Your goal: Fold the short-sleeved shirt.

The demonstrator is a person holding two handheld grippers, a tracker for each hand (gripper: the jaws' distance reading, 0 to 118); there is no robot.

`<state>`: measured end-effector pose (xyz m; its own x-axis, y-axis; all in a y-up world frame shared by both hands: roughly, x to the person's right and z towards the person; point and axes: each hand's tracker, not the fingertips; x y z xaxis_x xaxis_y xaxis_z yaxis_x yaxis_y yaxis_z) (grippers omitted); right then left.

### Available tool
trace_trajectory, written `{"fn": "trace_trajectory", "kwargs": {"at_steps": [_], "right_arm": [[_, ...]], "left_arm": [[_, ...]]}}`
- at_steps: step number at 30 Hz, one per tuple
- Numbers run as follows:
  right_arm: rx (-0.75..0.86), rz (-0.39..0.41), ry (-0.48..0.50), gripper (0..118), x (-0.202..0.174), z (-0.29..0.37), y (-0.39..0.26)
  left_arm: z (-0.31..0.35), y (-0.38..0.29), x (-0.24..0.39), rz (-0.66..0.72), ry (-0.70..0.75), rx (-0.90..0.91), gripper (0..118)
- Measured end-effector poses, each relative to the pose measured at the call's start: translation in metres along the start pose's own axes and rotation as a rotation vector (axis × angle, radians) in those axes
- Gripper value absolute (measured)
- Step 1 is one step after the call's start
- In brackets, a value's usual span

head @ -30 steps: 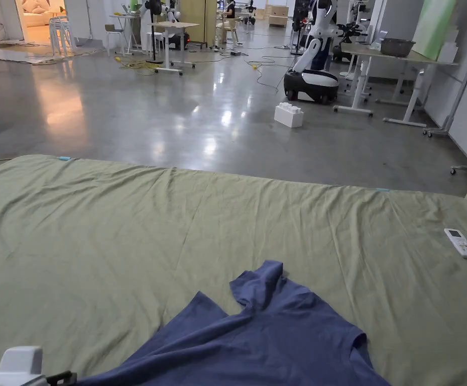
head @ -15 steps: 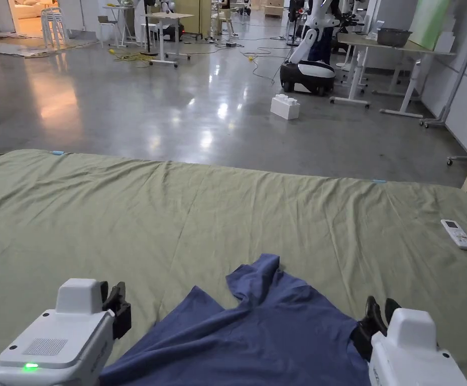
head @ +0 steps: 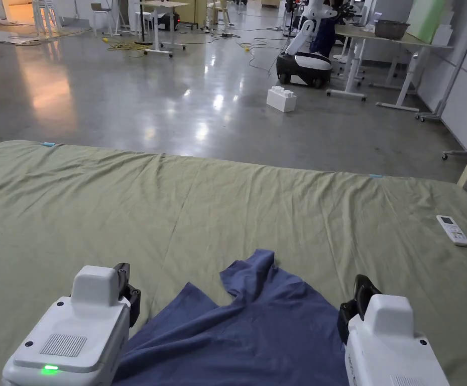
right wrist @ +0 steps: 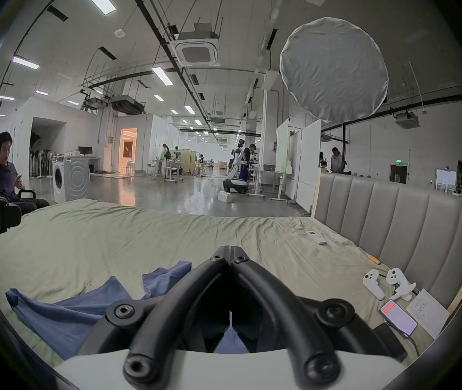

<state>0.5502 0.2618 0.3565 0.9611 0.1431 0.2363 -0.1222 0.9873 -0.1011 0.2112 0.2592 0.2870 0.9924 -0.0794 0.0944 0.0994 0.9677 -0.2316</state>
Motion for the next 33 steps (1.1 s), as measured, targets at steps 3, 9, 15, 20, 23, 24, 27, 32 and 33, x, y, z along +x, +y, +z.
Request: {"fn": "trace_trajectory", "kwargs": {"at_steps": [3,9,15,20,23,24,27,32,33], "right_arm": [[-0.004,0.016,0.025,0,-0.001,-0.004,-0.003],[-0.044,0.037,0.048,0,-0.007,-0.011,-0.014],[-0.101,0.033,0.092,0,-0.015,-0.020,-0.024],[-0.141,0.025,0.111,0,-0.023,-0.026,-0.034],[-0.161,0.030,0.119,0,-0.027,-0.027,-0.038],[-0.167,0.031,0.122,0,-0.028,-0.028,-0.040],[-0.181,0.033,0.126,0,-0.030,-0.028,-0.044],[-0.207,0.034,0.127,0,-0.029,-0.031,-0.053],[-0.212,0.035,0.127,0,-0.029,-0.031,-0.054]], "left_arm": [[-0.001,-0.006,-0.019,0.008,0.006,-0.052,0],[-0.006,-0.032,-0.074,0.018,0.054,-0.249,0],[-0.027,-0.064,-0.130,0.155,0.100,-0.499,10],[-0.040,-0.087,-0.153,0.237,0.121,-0.602,60],[-0.047,-0.097,-0.155,0.267,0.132,-0.654,83],[-0.051,-0.101,-0.155,0.277,0.137,-0.685,83],[-0.066,-0.120,-0.157,0.274,0.133,-0.758,83],[-0.079,-0.146,-0.150,0.278,0.156,-0.859,71],[-0.078,-0.148,-0.146,0.276,0.160,-0.848,71]]}}
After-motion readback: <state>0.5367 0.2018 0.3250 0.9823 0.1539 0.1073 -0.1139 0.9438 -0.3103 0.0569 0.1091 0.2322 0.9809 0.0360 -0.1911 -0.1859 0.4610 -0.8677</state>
